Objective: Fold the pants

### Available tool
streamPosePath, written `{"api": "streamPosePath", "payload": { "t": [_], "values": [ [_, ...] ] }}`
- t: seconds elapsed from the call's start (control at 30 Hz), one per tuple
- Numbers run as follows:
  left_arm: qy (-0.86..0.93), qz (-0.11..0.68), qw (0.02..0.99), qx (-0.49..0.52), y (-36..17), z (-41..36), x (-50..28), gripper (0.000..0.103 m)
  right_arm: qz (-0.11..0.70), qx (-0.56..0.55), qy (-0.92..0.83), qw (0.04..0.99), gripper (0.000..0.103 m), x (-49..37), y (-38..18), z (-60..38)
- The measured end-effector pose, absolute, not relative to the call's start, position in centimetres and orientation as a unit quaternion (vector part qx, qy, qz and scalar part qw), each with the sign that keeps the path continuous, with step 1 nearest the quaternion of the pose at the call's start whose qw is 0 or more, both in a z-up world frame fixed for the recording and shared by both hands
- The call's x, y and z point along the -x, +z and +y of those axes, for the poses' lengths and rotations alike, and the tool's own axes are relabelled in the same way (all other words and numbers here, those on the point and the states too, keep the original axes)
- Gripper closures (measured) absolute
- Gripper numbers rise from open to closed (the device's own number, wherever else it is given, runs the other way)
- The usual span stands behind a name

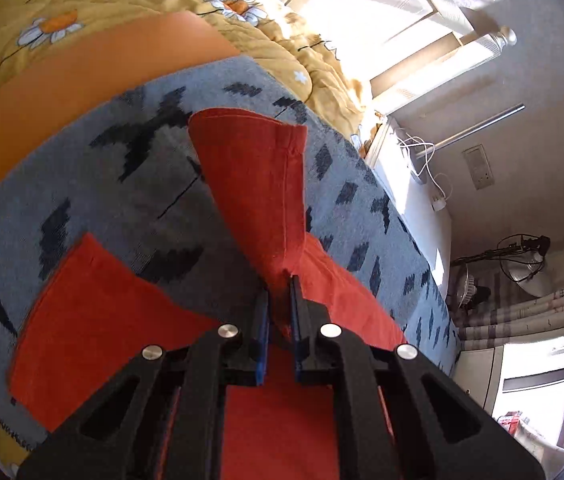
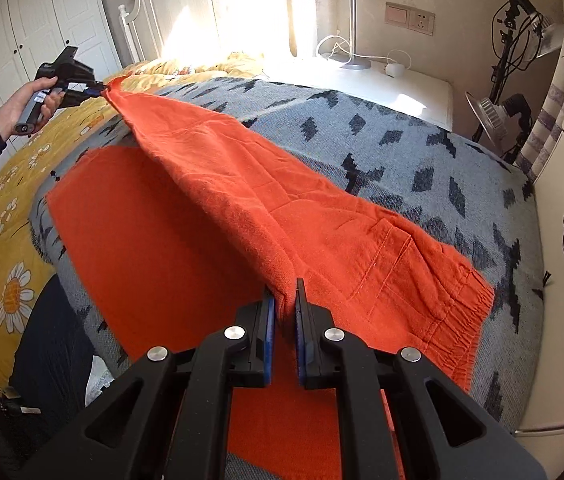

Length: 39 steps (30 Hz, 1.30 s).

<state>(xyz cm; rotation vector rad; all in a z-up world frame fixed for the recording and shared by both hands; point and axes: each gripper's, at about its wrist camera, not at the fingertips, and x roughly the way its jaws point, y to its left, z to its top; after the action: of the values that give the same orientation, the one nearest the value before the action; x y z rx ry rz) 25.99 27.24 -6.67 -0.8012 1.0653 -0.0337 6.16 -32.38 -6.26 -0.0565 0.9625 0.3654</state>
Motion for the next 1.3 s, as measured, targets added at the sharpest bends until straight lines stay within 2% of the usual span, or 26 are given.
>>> {"api": "streamPosePath", "payload": {
  "t": [0.13,0.2,0.23,0.27,0.33,0.5,0.6,0.7,0.83,0.9,0.93,1.03,1.13,1.23,1.3],
  "values": [
    [-0.004,0.496,0.768,0.405,-11.7,29.7,-18.8,0.094,0.49,0.008,0.184,0.852,0.094,-3.5,-8.7,-32.9],
    [-0.007,0.486,0.768,0.417,-13.3,30.3,-17.3,0.091,0.502,0.003,0.182,0.845,0.094,-2.5,-10.1,-32.9],
    [-0.002,0.478,0.774,0.415,-13.5,30.5,-16.7,0.081,0.507,-0.005,0.178,0.843,0.093,-2.1,-10.7,-32.9],
    [-0.002,0.472,0.777,0.417,-13.5,30.8,-16.3,0.067,0.51,-0.016,0.176,0.842,0.091,-1.8,-11.1,-32.9],
    [-0.009,0.451,0.777,0.439,-13.5,31.5,-15.8,0.058,0.512,-0.036,0.166,0.842,0.086,-1.2,-11.5,-33.0],
    [-0.022,0.432,0.759,0.487,-14.1,34.3,-16.4,0.056,0.501,-0.092,0.139,0.849,0.083,0.9,-10.9,-33.6],
    [-0.014,0.448,0.74,0.501,-15.2,35.3,-17.0,0.056,0.498,-0.115,0.132,0.849,0.082,1.9,-10.6,-33.7],
    [-0.012,0.459,0.714,0.528,-16.5,36.2,-16.9,0.056,0.504,-0.113,0.122,0.848,0.079,2.4,-10.9,-33.3],
    [-0.015,0.432,0.697,0.572,-17.6,38.0,-16.5,0.056,0.51,-0.082,0.116,0.849,0.073,2.7,-11.0,-32.6],
    [-0.012,0.43,0.694,0.577,-18.1,38.5,-16.9,0.058,0.515,-0.076,0.111,0.846,0.041,2.8,-11.0,-32.6],
    [-0.004,0.43,0.696,0.575,-18.2,38.8,-17.1,0.064,0.509,-0.074,0.102,0.851,0.017,3.0,-10.7,-32.8],
    [0.01,0.44,0.708,0.553,-18.1,39.4,-17.9,0.089,0.492,-0.074,0.1,0.862,0.015,3.8,-9.5,-33.3],
    [0.015,0.45,0.728,0.516,-17.2,39.4,-18.2,0.1,0.492,-0.13,0.07,0.858,0.015,5.0,-8.8,-35.5],
    [0.018,0.451,0.749,0.485,-16.0,39.0,-18.5,0.101,0.49,-0.232,-0.001,0.84,0.016,6.8,-9.2,-38.9],
    [0.019,0.451,0.755,0.475,-15.5,39.1,-18.4,0.101,0.479,-0.314,-0.024,0.819,0.02,7.9,-10.0,-41.1]
  ]
}}
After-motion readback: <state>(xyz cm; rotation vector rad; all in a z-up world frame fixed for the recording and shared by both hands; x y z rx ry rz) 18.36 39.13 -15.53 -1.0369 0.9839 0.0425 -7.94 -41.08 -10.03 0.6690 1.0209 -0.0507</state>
